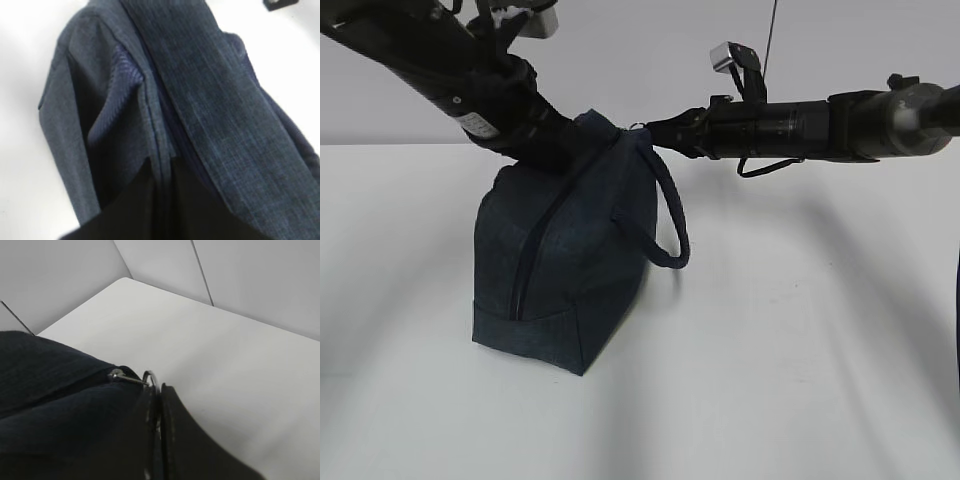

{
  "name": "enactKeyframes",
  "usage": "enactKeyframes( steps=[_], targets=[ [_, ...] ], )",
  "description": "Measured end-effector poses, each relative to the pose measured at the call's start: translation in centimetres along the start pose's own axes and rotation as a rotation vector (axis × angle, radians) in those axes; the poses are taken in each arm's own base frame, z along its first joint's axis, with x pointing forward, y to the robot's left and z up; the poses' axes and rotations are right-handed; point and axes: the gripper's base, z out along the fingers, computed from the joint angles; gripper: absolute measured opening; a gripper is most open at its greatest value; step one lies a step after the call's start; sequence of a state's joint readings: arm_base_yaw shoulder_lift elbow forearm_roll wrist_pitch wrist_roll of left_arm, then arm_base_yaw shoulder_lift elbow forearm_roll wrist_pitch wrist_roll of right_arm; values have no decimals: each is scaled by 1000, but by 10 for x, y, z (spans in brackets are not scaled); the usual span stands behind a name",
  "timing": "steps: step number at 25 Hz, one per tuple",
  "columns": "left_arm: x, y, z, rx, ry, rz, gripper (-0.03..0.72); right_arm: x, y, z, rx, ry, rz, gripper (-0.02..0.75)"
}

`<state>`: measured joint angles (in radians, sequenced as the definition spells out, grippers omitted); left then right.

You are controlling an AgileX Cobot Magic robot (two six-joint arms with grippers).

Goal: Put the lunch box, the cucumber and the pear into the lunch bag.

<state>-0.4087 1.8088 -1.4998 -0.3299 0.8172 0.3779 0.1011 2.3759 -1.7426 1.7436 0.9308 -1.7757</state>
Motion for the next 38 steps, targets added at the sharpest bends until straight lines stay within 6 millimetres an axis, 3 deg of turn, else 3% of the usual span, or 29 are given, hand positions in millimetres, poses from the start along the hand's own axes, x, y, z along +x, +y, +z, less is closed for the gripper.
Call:
enactKeyframes(
  steps=[13,38],
  targets=[
    [-4,-6,-32,-19,-51,32,1,3,0,0,1,37,-25,0],
    [-3,-6,-32,-17,-41,36,1,21,6,4,-36,227,-13,0]
  ],
)
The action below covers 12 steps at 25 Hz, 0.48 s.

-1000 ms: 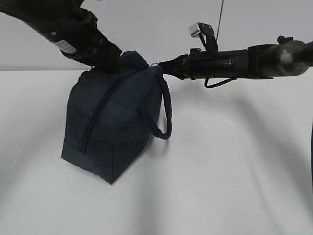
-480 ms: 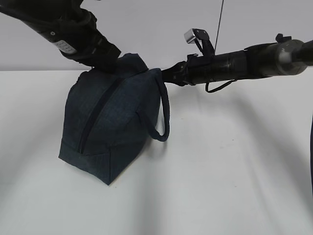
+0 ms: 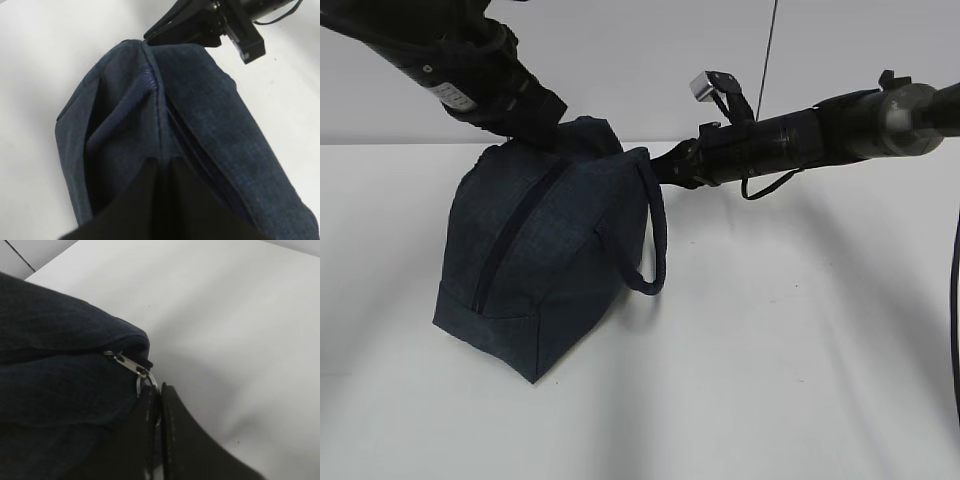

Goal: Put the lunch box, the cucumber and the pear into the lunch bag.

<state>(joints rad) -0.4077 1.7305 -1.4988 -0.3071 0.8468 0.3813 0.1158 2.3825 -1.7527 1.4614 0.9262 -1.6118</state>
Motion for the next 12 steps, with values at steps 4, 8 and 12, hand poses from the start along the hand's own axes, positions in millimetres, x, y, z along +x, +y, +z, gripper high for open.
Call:
enactKeyframes(
  steps=[4,8,12],
  targets=[
    [0,0,0,-1,-3,3,1,3,0,1,-3,25,6,0],
    [-2,0,-1,-7,-21,2,2,9,-1,3,-5,54,21,0],
    [-4,-1,-9,-14,-50,7,2,11,-1,3,-7,70,26,0]
  ],
)
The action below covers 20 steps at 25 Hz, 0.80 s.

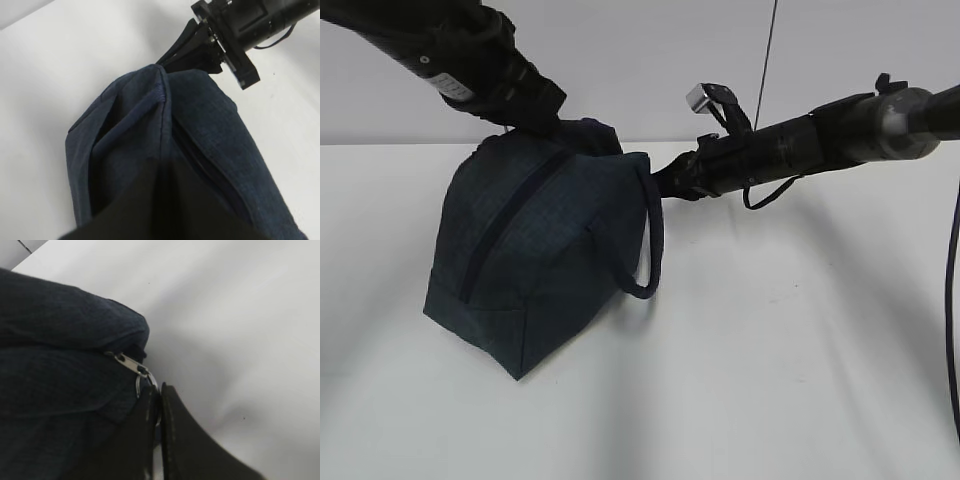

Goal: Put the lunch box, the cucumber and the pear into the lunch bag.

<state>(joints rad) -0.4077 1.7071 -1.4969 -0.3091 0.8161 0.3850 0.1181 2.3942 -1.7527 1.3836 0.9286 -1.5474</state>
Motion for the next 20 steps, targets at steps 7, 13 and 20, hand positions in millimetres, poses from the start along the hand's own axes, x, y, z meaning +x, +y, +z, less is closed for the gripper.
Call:
enactKeyframes(
  steps=[7,13,20],
  targets=[
    [-8,-4,-20,-5,-88,-6,0,8,-4,1,30,63,12,0],
    [-9,-4,-20,-7,-94,-6,0,9,-4,1,29,78,14,0],
    [-20,0,-22,-55,-214,-6,3,-6,4,0,-66,24,3,0]
  ],
)
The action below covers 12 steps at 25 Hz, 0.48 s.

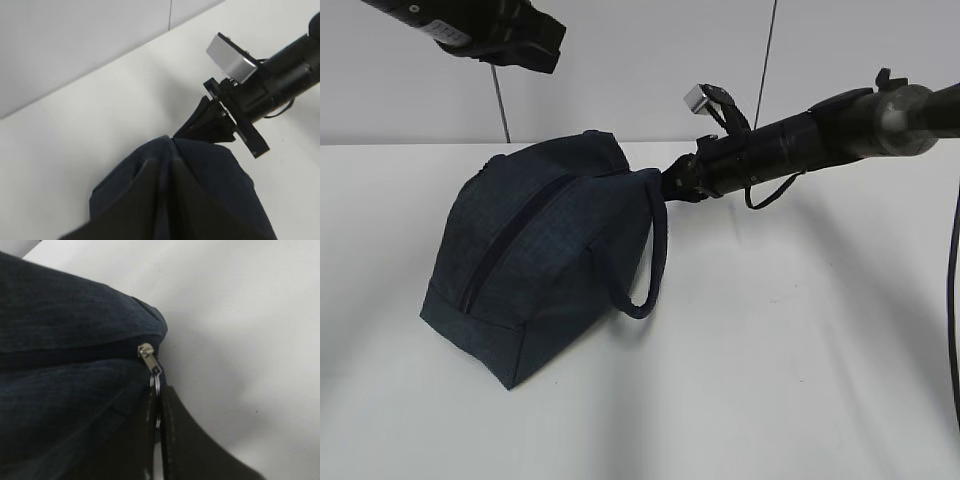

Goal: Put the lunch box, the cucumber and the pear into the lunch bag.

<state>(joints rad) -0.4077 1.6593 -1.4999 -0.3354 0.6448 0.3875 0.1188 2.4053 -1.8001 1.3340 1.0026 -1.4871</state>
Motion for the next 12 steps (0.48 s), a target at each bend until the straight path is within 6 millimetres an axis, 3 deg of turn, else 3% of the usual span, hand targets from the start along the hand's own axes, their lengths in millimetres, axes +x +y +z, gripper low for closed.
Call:
enactKeyframes(
  steps=[3,12],
  targets=[
    [-6,2,6,-1,-9,2,7,-7,2,-2,-22,-12,-19,0],
    [-13,7,50,66,142,1,34,-10,5,-2,-50,-24,-21,0]
  ],
)
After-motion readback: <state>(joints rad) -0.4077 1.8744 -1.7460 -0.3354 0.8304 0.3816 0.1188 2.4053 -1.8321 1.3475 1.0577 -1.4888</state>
